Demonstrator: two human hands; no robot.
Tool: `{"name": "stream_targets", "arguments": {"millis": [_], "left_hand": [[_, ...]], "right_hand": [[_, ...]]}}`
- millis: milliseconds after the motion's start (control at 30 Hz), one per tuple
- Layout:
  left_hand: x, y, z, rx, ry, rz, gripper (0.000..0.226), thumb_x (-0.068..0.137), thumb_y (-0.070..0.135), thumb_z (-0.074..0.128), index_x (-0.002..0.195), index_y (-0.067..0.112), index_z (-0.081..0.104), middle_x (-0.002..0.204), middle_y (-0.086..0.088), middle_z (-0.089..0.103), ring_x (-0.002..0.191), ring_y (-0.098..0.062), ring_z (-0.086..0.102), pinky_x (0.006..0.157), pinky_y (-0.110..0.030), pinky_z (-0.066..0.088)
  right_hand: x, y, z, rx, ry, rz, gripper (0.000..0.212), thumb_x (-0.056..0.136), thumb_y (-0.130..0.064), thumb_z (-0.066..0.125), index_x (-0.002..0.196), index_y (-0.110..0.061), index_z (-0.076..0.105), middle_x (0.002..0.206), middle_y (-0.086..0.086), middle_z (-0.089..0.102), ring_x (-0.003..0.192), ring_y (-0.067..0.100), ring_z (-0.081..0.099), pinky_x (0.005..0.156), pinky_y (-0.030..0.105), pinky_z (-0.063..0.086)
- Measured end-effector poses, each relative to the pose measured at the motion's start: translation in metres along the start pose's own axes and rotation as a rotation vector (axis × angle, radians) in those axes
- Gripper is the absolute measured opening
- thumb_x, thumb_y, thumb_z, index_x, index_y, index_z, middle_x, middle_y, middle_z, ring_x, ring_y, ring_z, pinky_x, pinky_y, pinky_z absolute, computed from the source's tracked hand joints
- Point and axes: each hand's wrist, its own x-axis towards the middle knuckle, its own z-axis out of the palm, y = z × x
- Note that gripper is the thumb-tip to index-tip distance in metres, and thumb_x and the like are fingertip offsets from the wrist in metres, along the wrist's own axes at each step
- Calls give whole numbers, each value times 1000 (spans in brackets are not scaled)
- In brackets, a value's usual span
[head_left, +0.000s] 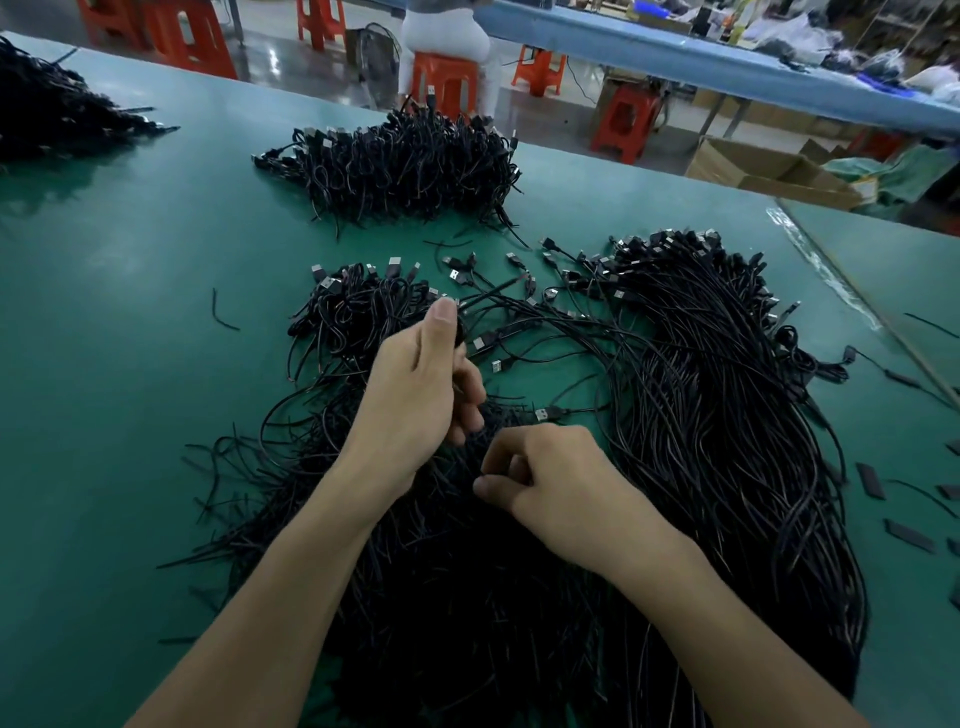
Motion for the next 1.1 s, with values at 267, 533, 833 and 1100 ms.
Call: {"name": "stream_targets", "arguments": {"millis": [267, 533, 833, 1100], "left_hand": [[-2, 9, 0, -14, 46, 29, 54, 107, 46, 30, 65, 13, 40, 43, 3, 38, 35, -8, 30, 39, -38, 45], [-9, 17, 7, -17, -88, 48, 53, 108, 36, 29, 63, 14, 46, 41, 13, 40, 38, -1, 34, 43, -9, 30], [-18, 24, 14, -272, -244, 118, 30, 97, 30, 37, 74, 22, 55, 48, 13, 45, 38, 3, 39, 42, -6, 31], [-18, 23, 10, -298, -257, 179, 46, 107, 34, 26, 120, 12, 65, 50, 14, 40, 41, 0, 28, 41, -13, 26]], "right_hand": [[-6, -5, -10, 45, 409, -206, 12, 90, -31, 68, 80, -26, 64, 70, -14, 60, 65, 6, 58, 62, 26, 51], [3, -15, -22, 815, 692, -169, 10, 89, -10, 70, 85, -18, 68, 77, -1, 74, 71, 16, 73, 64, 28, 57], [3, -28, -22, 975, 485, -321, 23, 93, -3, 62, 96, -21, 76, 99, 3, 75, 87, 8, 69, 76, 20, 52], [-3, -19, -45, 684, 349, -351, 13, 86, -12, 73, 96, -19, 78, 86, 4, 75, 76, 17, 66, 70, 30, 54]]}}
